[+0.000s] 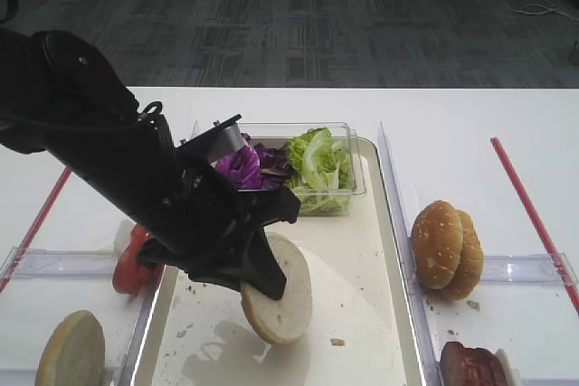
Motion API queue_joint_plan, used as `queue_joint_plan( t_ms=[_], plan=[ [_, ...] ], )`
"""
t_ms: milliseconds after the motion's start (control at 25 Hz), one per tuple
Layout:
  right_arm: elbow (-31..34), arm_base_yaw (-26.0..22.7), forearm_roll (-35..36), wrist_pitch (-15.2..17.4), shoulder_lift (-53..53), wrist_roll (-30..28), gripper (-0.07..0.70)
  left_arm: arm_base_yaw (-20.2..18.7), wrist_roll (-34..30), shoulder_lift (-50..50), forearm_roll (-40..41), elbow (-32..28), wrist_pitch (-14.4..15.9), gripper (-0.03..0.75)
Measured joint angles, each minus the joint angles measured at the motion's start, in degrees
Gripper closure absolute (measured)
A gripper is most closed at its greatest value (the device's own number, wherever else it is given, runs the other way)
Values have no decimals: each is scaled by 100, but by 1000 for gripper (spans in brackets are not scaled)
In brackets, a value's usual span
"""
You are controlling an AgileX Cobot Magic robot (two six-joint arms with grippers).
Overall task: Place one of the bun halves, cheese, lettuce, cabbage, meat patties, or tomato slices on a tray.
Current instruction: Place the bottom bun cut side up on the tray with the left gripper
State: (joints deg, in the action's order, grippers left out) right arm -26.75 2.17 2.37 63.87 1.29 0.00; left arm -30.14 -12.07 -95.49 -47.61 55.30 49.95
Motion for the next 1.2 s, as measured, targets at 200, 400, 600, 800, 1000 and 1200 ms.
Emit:
queue_joint_plan(
  t_ms=[200, 400, 600, 800, 1000, 1200],
  plan=[
    [0, 0, 0, 0, 0, 0, -61, 224, -795, -215, -667, -120, -9, 627],
    [0, 0, 0, 0, 0, 0, -61, 235, -1058, -505, -839, -124, -64, 627],
    [0, 0, 0, 0, 0, 0, -61, 235, -1084, -587, -839, -124, -286, 627],
    [0, 0, 0, 0, 0, 0, -61, 235, -1118, -598, -839, -124, -423, 628],
    [0, 0, 0, 0, 0, 0, -61, 235, -1131, -598, -839, -124, -497, 628],
    [0, 0, 0, 0, 0, 0, -61, 235, -1131, -598, -747, -124, -508, 628]
  ],
)
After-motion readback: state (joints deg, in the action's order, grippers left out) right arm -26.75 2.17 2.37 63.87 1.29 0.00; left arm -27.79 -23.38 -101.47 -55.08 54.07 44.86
